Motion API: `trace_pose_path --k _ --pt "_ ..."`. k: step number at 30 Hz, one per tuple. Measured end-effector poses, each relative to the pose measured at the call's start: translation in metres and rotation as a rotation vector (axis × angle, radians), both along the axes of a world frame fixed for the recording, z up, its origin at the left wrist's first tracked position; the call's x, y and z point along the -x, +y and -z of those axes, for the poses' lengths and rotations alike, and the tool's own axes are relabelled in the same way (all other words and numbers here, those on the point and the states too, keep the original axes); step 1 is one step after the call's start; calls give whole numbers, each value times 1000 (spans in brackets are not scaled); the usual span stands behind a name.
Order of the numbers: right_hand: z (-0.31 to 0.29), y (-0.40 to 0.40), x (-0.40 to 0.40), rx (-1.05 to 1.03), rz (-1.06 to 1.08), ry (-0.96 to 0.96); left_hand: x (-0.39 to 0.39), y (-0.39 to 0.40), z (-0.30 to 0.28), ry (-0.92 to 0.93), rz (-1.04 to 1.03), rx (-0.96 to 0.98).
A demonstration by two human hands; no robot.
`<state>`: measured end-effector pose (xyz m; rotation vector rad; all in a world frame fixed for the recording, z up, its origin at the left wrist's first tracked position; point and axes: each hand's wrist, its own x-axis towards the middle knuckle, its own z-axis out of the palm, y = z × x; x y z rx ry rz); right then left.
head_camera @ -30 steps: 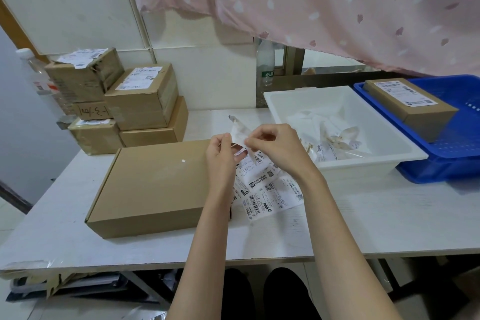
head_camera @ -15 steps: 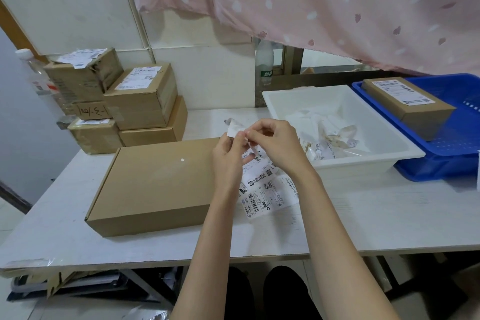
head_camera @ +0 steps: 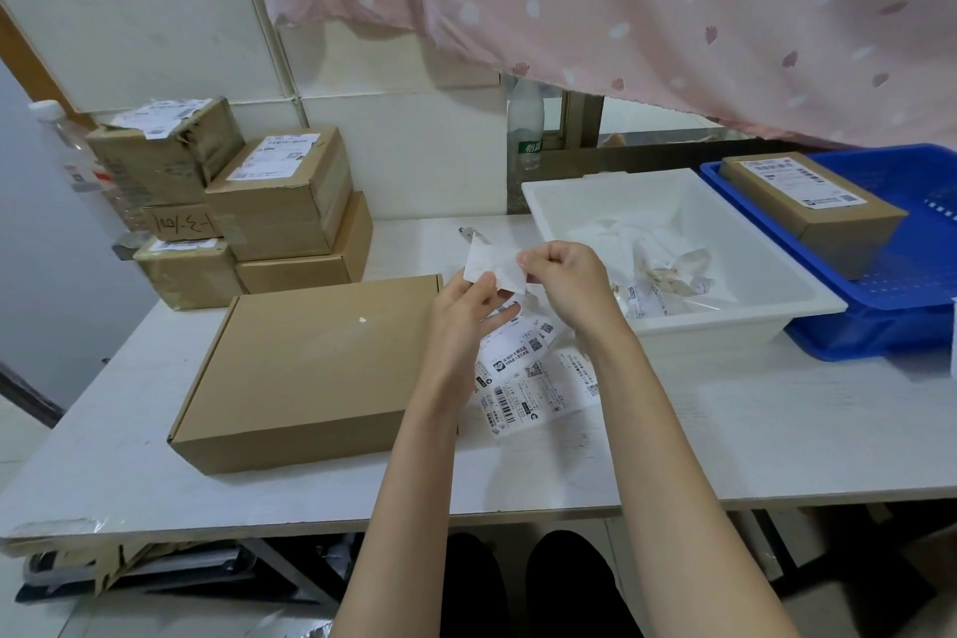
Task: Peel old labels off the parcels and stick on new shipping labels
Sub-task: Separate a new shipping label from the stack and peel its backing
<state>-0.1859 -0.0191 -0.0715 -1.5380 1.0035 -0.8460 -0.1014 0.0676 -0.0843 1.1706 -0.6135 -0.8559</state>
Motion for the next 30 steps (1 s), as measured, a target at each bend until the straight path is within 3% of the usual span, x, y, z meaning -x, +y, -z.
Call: trace_pose_path --k 5,10,14,20,30 --pt "-6 6 3 18 -64 7 0 -3 3 70 -65 19" --pt "1 6 5 156 -94 151 -1 -2 3 72 -111 34" --pt "1 2 7 158 -11 138 0 -3 1 94 -101 17" --pt "-4 6 8 191 -161 171 -2 -6 6 52 -103 29" --pt "-1 6 10 149 -82 193 3 -9 11 43 -110 60"
